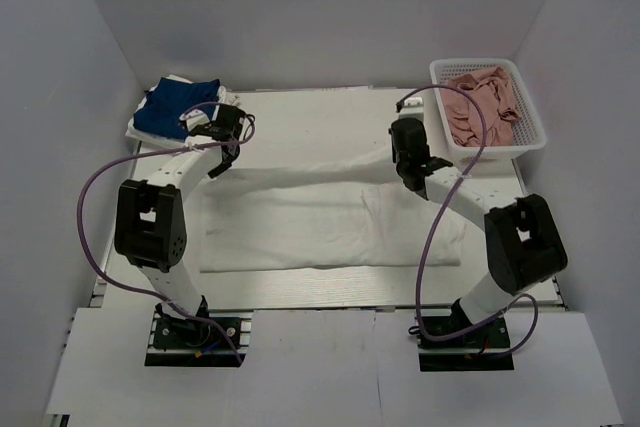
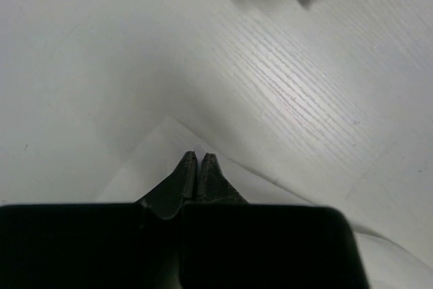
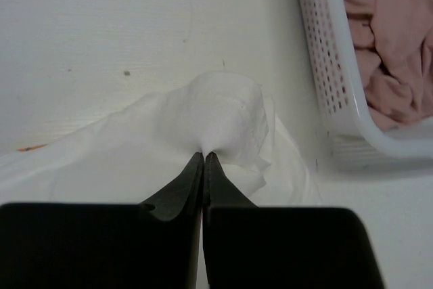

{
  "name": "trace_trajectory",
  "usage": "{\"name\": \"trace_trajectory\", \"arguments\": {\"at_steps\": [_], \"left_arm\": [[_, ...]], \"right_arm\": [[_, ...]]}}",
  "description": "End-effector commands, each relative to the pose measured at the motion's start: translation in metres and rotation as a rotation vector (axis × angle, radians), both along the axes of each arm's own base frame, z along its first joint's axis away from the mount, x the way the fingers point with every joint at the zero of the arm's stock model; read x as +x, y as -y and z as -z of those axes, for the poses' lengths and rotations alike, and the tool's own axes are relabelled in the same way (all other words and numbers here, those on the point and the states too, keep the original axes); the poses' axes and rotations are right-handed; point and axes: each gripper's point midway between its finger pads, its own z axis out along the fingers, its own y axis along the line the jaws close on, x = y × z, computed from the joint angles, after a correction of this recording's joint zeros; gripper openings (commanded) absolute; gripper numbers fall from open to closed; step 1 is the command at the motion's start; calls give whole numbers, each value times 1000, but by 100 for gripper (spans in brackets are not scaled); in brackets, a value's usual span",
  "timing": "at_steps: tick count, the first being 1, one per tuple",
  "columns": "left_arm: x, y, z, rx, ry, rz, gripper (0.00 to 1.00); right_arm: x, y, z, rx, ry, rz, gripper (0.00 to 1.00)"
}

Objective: Fold and stack the t-shirts
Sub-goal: Fold the other side of the tshirt into a rectangle

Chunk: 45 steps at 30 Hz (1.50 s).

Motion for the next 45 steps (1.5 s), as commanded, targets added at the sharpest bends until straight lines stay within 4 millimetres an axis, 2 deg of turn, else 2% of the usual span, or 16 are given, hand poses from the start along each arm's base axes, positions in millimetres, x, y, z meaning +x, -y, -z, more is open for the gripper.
{"name": "trace_trajectory", "arguments": {"at_steps": [1, 2, 7, 14, 21, 25, 27, 31, 33, 35, 38, 39, 40, 41, 43, 45], "left_arm": [[-6, -7, -23, 33, 103, -51, 0], [-11, -6, -20, 39, 98, -53, 0], [-24, -6, -17, 42, 84, -73, 0], [-39, -2, -19, 46, 79, -92, 0], [-52, 5, -17, 35, 82, -87, 0], [-66, -5, -18, 76, 59, -124, 0], [-74, -8, -11, 75, 48, -142, 0], [-92, -9, 11, 71, -20, -141, 3], [-104, -7, 28, 62, -91, -132, 22], [-122, -8, 41, 64, -177, -133, 28], [-154, -6, 60, 23, -275, -132, 60], [-164, -3, 61, -12, -292, -128, 81], [-171, -1, 63, -30, -300, -126, 91], [-181, 2, 68, -60, -324, -123, 97], [-179, 5, 58, -88, -283, -109, 100], [-172, 7, 48, -101, -244, -98, 100]], "right_arm": [[-28, 23, -25, 59, 46, 152, 0], [-39, 25, -13, 56, 12, 161, 0], [-91, 29, 7, 64, -88, 184, 0], [-138, 41, 5, 14, -128, 204, 0], [-147, 47, -11, -23, -91, 200, 0], [-149, 45, -23, -9, -75, 189, 0], [-157, 44, -19, 0, -91, 184, 0], [-177, 43, 10, 24, -179, 158, 0], [-191, 39, 33, 53, -266, 142, 0], [-209, 37, 60, 83, -362, 138, 1], [-245, 35, 89, 160, -513, 172, 31], [-255, 29, 93, 226, -555, 183, 33], [-262, 32, 94, 241, -563, 181, 36], [-266, 31, 95, 253, -566, 168, 45], [-257, 28, 77, 293, -481, 118, 56], [-241, 21, 55, 328, -379, 66, 88]]}}
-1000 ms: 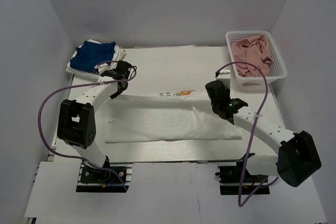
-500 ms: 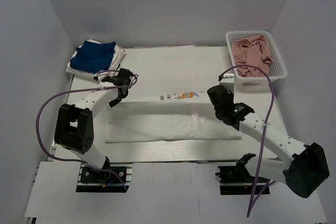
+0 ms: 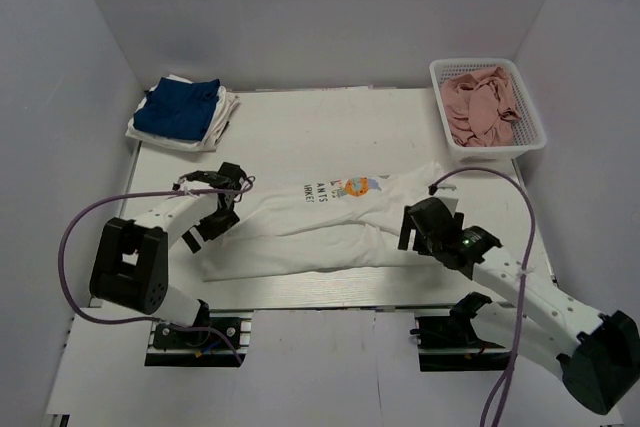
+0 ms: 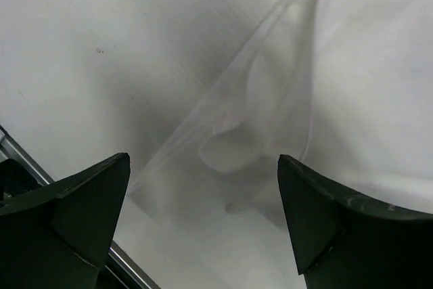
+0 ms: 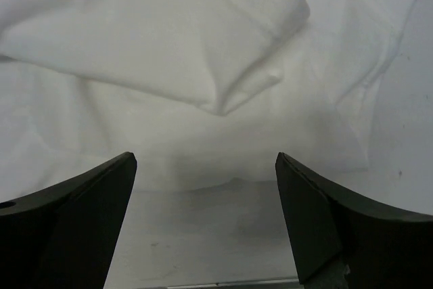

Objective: Fold and stack the t-shirts
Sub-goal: Fold the other side of the tshirt into a rectangle

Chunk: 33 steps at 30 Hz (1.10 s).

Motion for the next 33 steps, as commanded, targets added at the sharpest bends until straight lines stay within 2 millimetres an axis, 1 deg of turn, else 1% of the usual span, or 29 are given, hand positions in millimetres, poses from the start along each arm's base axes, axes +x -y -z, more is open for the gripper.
{"name": "trace_trajectory", "arguments": {"at_steps": [1, 3, 4, 5, 6, 7, 8, 10, 11, 12, 13, 14, 15, 16, 17, 18, 19, 20, 21, 24, 25, 26, 27, 28, 29, 30, 31, 32, 33], "left_arm": [[18, 12, -31, -79, 147, -22, 100], [38, 21, -46, -125, 232, -2, 100], [49, 29, -58, -161, 269, 30, 100], [56, 31, -68, -172, 312, 45, 100], [67, 36, -77, -197, 366, 64, 100], [73, 39, -84, -210, 393, 87, 100], [78, 41, -86, -215, 413, 88, 100], [91, 49, -98, -256, 484, 124, 100], [94, 54, -97, -272, 487, 157, 100], [98, 59, -96, -295, 498, 181, 100], [104, 69, -89, -332, 500, 222, 100], [106, 73, -84, -350, 496, 229, 100], [104, 80, -74, -379, 471, 253, 100], [108, 83, -70, -385, 475, 268, 100], [107, 84, -58, -387, 437, 267, 100], [106, 85, -51, -388, 409, 278, 100], [101, 84, -43, -381, 370, 273, 100], [97, 81, -37, -367, 341, 266, 100], [94, 78, -28, -350, 306, 258, 100], [67, 63, -1, -295, 203, 227, 100], [61, 61, 5, -295, 189, 212, 100], [48, 54, 18, -284, 142, 194, 100], [41, 52, 23, -280, 123, 192, 100], [36, 46, 30, -269, 107, 165, 100], [29, 42, 36, -254, 80, 150, 100], [25, 41, 39, -253, 71, 140, 100], [23, 41, 42, -249, 57, 138, 100], [21, 42, 47, -259, 45, 138, 100], [22, 43, 50, -259, 43, 138, 100]], "right_arm": [[33, -31, -50, 164, 222, -66, 90], [46, -33, -68, 147, 301, -105, 90], [55, -38, -74, 154, 334, -110, 90], [64, -44, -85, 154, 362, -120, 90], [70, -38, -88, 125, 384, -87, 90], [76, -36, -92, 117, 401, -59, 90], [82, -37, -85, 89, 375, -35, 90], [94, -26, -91, 52, 411, 66, 90], [102, -30, -78, 21, 389, 62, 90], [108, -34, -82, 19, 395, 56, 90], [113, -37, -70, -2, 363, 48, 90], [118, -42, -68, -4, 363, 35, 90], [126, -44, -59, -30, 336, 41, 90], [131, -43, -43, -59, 297, 45, 90], [136, -42, -39, -68, 289, 53, 90], [144, -46, -41, -63, 290, 57, 90], [143, -48, -13, -96, 201, 33, 90], [149, -50, -13, -91, 190, 43, 90], [148, -50, 1, -113, 141, 39, 90], [141, -46, 13, -109, 85, 44, 90], [131, -39, 22, -109, 49, 52, 90], [125, -34, 26, -119, 34, 61, 90], [117, -28, 23, -124, 22, 70, 90], [102, -16, 35, -132, -18, 104, 90], [94, -12, 38, -139, -37, 113, 90], [85, -4, 29, -139, -37, 128, 90], [64, 8, 34, -139, -78, 169, 90], [50, 14, 36, -145, -116, 177, 90], [41, 15, 26, -112, -102, 187, 90]]}}
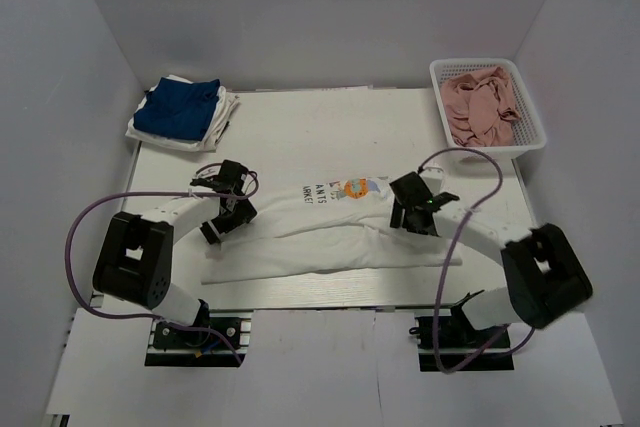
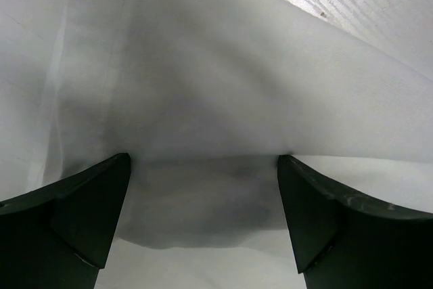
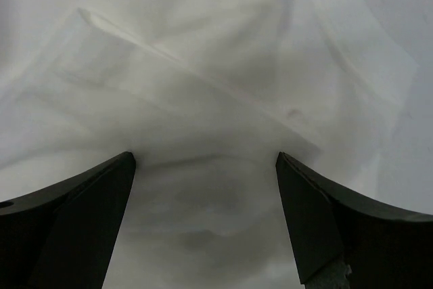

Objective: Fold and stack the t-shirts
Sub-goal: Fold the other side of the tshirt into a rectangle

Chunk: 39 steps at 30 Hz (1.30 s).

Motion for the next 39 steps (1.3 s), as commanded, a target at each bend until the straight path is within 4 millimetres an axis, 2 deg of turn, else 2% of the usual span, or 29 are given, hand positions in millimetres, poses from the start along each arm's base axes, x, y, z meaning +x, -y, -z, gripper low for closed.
{"name": "trace_trajectory", "arguments": {"at_steps": [1, 2, 3, 4, 5, 7, 9, 10, 12, 13, 14, 16, 17, 19, 20, 22, 23, 24, 26, 28, 30, 32, 34, 36, 37, 38, 39], "left_arm": [[-24, -8, 26, 17, -98, -30, 100], [-23, -6, 30, 9, -104, -28, 100], [-21, -6, 29, 6, -95, -28, 100], [-23, -6, 33, 10, -108, -28, 100], [-21, -3, 35, -1, -106, -26, 100], [-19, -3, 37, -1, -106, -26, 100], [-14, -1, 35, -4, -98, -26, 100], [-14, -1, 35, -4, -98, -26, 100], [-15, 1, 35, -1, -101, -8, 100], [-14, -1, 35, 8, -98, -10, 100], [-14, -1, 35, 8, -98, -10, 100], [-12, 0, 31, 2, -79, -10, 100], [-12, 0, 31, 2, -79, -10, 100], [-14, -1, 30, 2, -79, -10, 100], [-12, 0, 28, -1, -67, -9, 100], [-11, 0, 25, -5, -57, -9, 100], [-10, 0, 23, -7, -48, -9, 100], [-9, -2, 23, 4, -45, -12, 100], [-8, -1, 20, 1, -36, -12, 100], [-12, -3, 23, 4, -45, -12, 100], [-16, -4, 25, 7, -55, -12, 100], [-17, -4, 28, 10, -65, -12, 100], [-17, -4, 28, 10, -65, -12, 100], [-20, -5, 30, 13, -74, -12, 100], [-20, -5, 30, 13, -74, -12, 100], [-20, -5, 30, 13, -74, -12, 100], [-22, -6, 32, 16, -83, -12, 100]], "right_arm": [[-53, 29, -8, 14, -88, 134, 90], [-71, 38, -7, -13, -136, 149, 90], [-77, 38, -13, 16, -125, 158, 90], [-94, 44, -18, 38, -146, 203, 90], [-103, 46, -16, 46, -161, 214, 90], [-114, 41, -22, 125, -162, 225, 90], [-115, 39, -35, 186, -96, 211, 90], [-109, 36, -40, 202, -61, 172, 90], [-82, 15, -61, 287, 79, 49, 90], [-76, 10, -66, 294, 102, -6, 90], [-55, -4, -80, 339, 187, -39, 90], [-38, -10, -88, 301, 220, -108, 90], [-31, -14, -83, 281, 203, -123, 90], [14, -47, -96, 309, 313, -247, 90], [14, -54, -89, 322, 277, -267, 90], [39, -77, -78, 333, 285, -338, 90], [46, -85, -81, 348, 283, -348, 90], [49, -90, -66, 336, 241, -360, 90], [60, -87, -53, 296, 223, -340, 90], [60, -80, -28, 244, 168, -315, 90], [61, -83, -18, 244, 158, -326, 90], [48, -78, -2, 250, 122, -319, 90], [35, -73, 2, 252, 92, -296, 90], [10, -53, 14, 197, 12, -251, 90], [-2, -44, 6, 190, 1, -237, 90], [-7, -40, 3, 194, 7, -207, 90], [-22, -30, 12, 180, -20, -190, 90]]}}
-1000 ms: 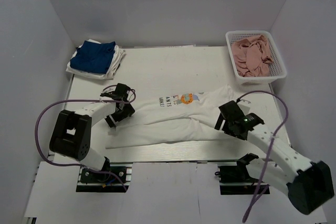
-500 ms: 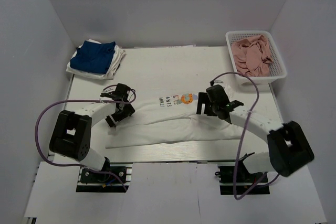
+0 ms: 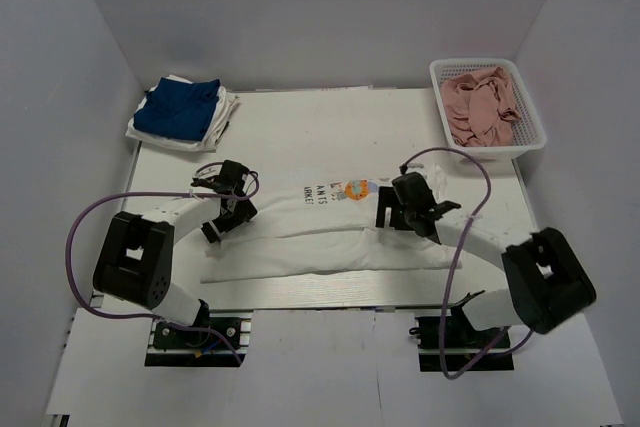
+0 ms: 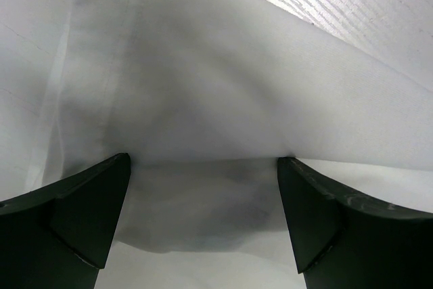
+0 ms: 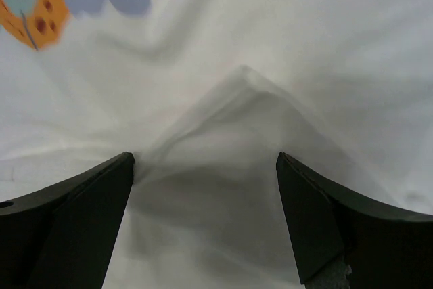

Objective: Fold and stack the t-shirts
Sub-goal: Fold the other side of the tshirt into a rectangle

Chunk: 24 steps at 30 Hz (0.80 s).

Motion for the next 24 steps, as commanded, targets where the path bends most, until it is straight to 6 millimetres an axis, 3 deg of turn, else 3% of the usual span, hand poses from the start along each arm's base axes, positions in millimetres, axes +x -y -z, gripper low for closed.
{"name": "trace_trajectory", "arguments": {"at_steps": [1, 4, 6, 10, 12, 16, 19, 22, 24], "left_arm": [[-27, -6, 31, 10, -106, -17, 100], [-28, -10, 31, 33, -116, -30, 100], [-29, -11, 33, 37, -126, -30, 100], [-29, -14, 33, 59, -131, -35, 100], [-28, -14, 33, 56, -128, -43, 100], [-28, -14, 33, 56, -128, -43, 100], [-29, -13, 33, 48, -131, -41, 100], [-29, -13, 33, 47, -131, -41, 100], [-27, -12, 31, 44, -121, -41, 100]], "right_arm": [[-44, 33, 5, -50, -70, 85, 90], [-90, 59, 8, -63, -170, 169, 90], [-108, 67, 5, -63, -197, 188, 90], [-135, 70, -7, -5, -262, 230, 90], [-140, 58, -14, 67, -274, 206, 90], [-110, 48, -41, 110, -119, 147, 90], [-68, 31, -69, 136, 39, 96, 90], [-37, 22, -77, 139, 102, 134, 90], [-22, 26, -64, 90, 87, 205, 90]]}}
